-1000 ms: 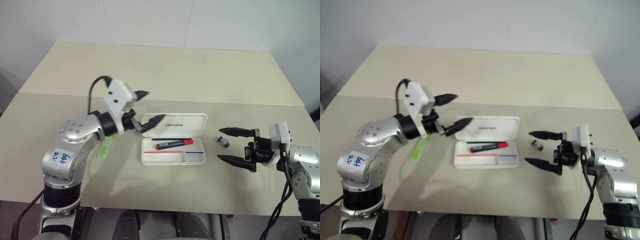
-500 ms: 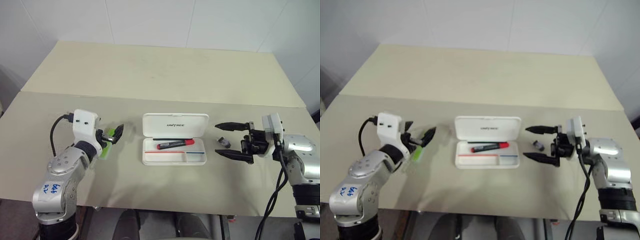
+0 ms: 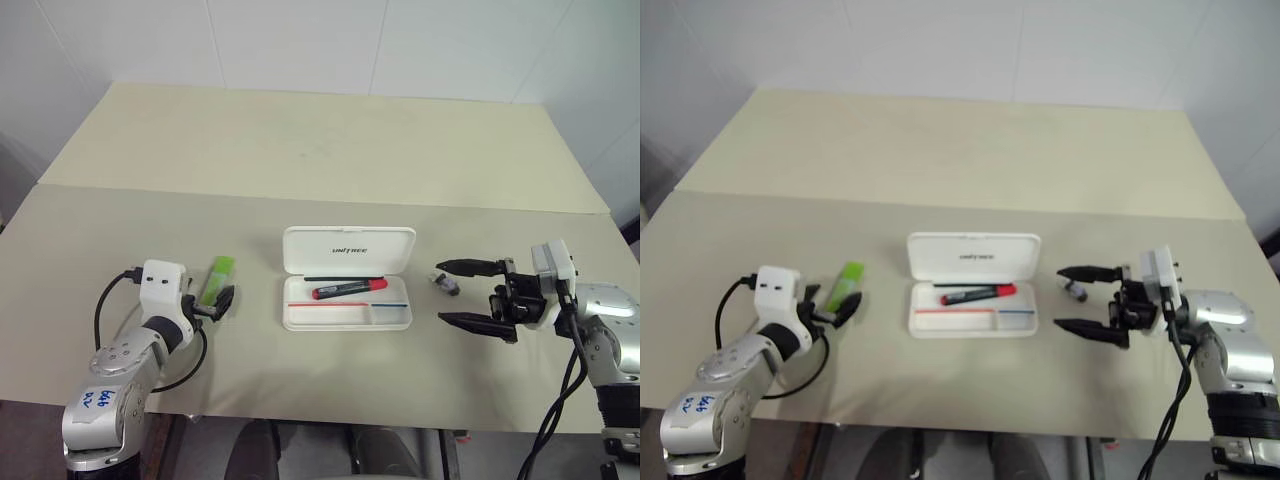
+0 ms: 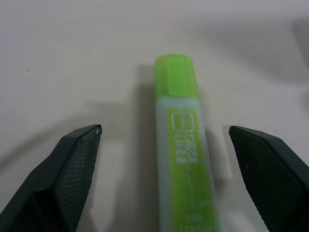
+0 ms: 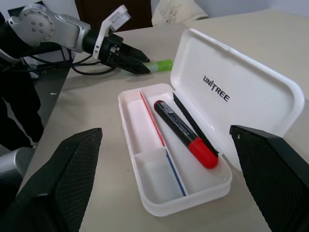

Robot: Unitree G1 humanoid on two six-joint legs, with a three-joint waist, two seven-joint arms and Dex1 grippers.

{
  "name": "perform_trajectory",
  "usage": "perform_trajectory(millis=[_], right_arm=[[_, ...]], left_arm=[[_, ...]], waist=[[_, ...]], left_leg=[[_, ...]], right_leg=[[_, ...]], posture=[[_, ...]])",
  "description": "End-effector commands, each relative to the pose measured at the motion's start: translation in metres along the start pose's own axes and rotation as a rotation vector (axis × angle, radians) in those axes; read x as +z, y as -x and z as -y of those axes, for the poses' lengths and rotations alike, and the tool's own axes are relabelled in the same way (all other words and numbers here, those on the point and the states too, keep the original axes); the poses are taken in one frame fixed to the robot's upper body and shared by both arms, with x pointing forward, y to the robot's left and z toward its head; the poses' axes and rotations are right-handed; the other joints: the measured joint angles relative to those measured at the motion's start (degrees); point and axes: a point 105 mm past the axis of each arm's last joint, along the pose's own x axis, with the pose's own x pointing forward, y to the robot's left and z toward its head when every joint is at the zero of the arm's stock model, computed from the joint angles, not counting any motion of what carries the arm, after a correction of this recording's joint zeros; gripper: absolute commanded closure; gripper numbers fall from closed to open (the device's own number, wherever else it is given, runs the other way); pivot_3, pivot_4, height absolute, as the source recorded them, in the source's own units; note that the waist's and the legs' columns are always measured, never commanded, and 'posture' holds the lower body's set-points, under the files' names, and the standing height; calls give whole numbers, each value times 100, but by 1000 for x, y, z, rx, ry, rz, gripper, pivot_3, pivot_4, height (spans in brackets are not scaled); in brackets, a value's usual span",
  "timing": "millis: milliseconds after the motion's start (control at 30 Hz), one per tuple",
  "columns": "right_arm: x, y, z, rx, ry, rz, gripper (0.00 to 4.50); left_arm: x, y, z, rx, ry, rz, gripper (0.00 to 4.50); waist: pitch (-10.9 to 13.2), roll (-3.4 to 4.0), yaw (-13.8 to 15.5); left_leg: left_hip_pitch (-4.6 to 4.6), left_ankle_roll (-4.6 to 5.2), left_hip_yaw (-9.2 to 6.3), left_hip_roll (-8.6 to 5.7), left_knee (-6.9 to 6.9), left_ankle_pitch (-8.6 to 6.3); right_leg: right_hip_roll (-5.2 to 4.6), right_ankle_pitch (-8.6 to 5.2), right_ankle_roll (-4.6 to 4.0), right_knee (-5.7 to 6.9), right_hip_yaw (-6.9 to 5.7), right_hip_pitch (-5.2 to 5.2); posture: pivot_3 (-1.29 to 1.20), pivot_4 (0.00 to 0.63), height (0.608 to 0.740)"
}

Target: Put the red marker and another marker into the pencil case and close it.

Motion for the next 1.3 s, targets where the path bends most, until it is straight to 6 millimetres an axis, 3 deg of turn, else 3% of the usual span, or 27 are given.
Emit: perform_trajectory(millis=[33,133,400,567,800,900,1067,1167,1300], right_arm=[[11,5,-2,-17,44,3,0],[11,5,-3,-27,47,2,0],[11,6,-3,-39,52,-1,0],[10,6,-3,-41,53,4,0],[12,11,-3,-37,60,14,0],[14,12,-2,-32,64,19,0],[12,10,2,-47,73,12,0],[9,6,0,-55,71,19,0],[6,4,-4,-64,69,26,0]], left_arm=[[-5,-2,0,-21,-7,-47,195],[-10,-4,1,-44,9,-83,808],[-4,-8,-1,-50,-16,-74,3394],[22,-9,-4,-74,-84,5,3422],[95,-4,-8,-184,-249,150,3422],[133,2,15,-354,-361,261,3422],[170,19,61,-664,-475,358,3422],[174,32,92,-875,-510,353,3422],[163,41,120,-1072,-559,266,3422]], waist=[[-1,2,0],[-4,8,3],[-6,10,33],[-5,10,34],[-2,4,6],[-2,4,11],[-1,4,21],[-1,6,24],[0,7,19]], left_leg=[[1,0,0,0,-1,0],[2,0,0,0,-1,0],[1,0,0,-1,-5,0],[0,0,0,-1,-3,0],[-5,-2,1,1,-15,-1],[-9,-4,2,3,-24,-3],[-12,-6,6,4,-34,-11],[-14,-6,6,5,-35,-11],[-13,-6,6,5,-34,-11]], right_leg=[[0,0,-1,0,0,0],[0,-1,-2,0,0,0],[-2,-1,-2,-9,0,1],[-2,1,-3,-10,-1,3],[-2,2,-5,-23,-4,-4],[-1,2,-5,-32,-8,-7],[-2,0,-3,-45,-8,-7],[0,-1,-1,-45,-9,-10],[1,-2,0,-42,-8,-9]], posture=[[0,150,740],[0,150,740],[0,150,740],[0,150,740],[0,150,740],[0,150,740],[0,150,740],[0,150,740],[0,150,740]])
